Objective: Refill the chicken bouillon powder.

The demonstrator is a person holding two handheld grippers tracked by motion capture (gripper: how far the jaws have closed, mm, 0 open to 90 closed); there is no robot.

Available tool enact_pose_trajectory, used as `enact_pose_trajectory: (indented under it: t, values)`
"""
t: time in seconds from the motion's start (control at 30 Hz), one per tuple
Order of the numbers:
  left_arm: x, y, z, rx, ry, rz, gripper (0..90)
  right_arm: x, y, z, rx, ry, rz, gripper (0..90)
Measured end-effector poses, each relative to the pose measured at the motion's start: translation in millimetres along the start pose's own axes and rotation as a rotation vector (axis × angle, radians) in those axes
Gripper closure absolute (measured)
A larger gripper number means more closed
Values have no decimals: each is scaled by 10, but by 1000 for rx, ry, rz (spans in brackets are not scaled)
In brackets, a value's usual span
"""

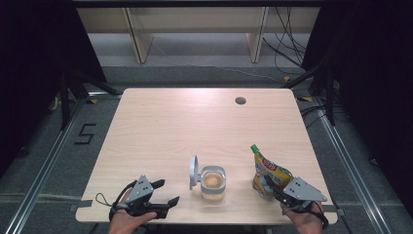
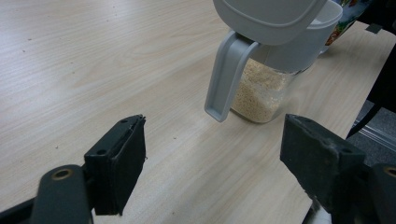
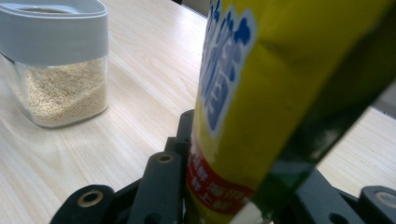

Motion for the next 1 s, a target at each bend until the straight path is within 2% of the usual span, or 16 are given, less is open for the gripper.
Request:
enact_pose_trajectory:
  t: [0.03,0.2,0.3,0.4,0.47,0.5,0.57,0.6,0.63,0.7,0.73,0.77,0.8,0.9,0.97,1.0]
  values:
    - [-2,-9,1,6,-4,-4,219,5,8,-10,1,-3,32,706]
    - [-5,-13,-2,7,-5,-4,219,18,9,-60,-8,-4,46,667]
    - [-4,-11,2,6,-6,-3,219,9,9,-107,1,-22,74,590]
    - [-2,-18,2,8,-2,-4,219,24,40,-169,3,-14,144,544]
    - [-3,-20,1,6,-1,-1,219,23,28,-198,12,-13,125,496]
    - [-4,-21,1,6,-2,-1,219,25,65,-208,-2,-6,161,469]
    - [-6,-21,-1,6,-2,1,219,38,73,-249,3,17,173,441]
    - [-6,-21,-1,6,-2,1,219,18,76,-248,16,-13,171,450]
    - [-5,-20,0,6,-2,0,219,22,89,-257,-3,-9,152,450]
    - [2,-17,0,-3,3,0,219,27,122,-254,-13,1,152,439]
    - [2,-17,0,-3,3,0,219,29,155,-258,-24,11,179,431]
    - [-1,-21,2,6,-1,1,219,26,128,-253,-2,-1,156,427]
    - [-6,-20,-1,6,-2,2,219,35,154,-258,-27,11,182,425]
    - [-2,-17,1,6,-1,-2,219,40,116,-281,-1,-1,168,396]
    - [-3,-20,1,6,-2,-2,219,66,144,-318,-9,32,203,380]
    - [-5,-20,0,6,-2,-1,219,67,149,-330,-9,26,214,374]
Point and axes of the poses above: each handheld gripper's, and its own axes: z roughly forward along the jaws, x roughly out of its underside, y roughly to its left, the point moved 7 cm from there along z, roughly forward along the jaws, and after that the axes turned 4 degrees about -z, right-handed, at the moved point
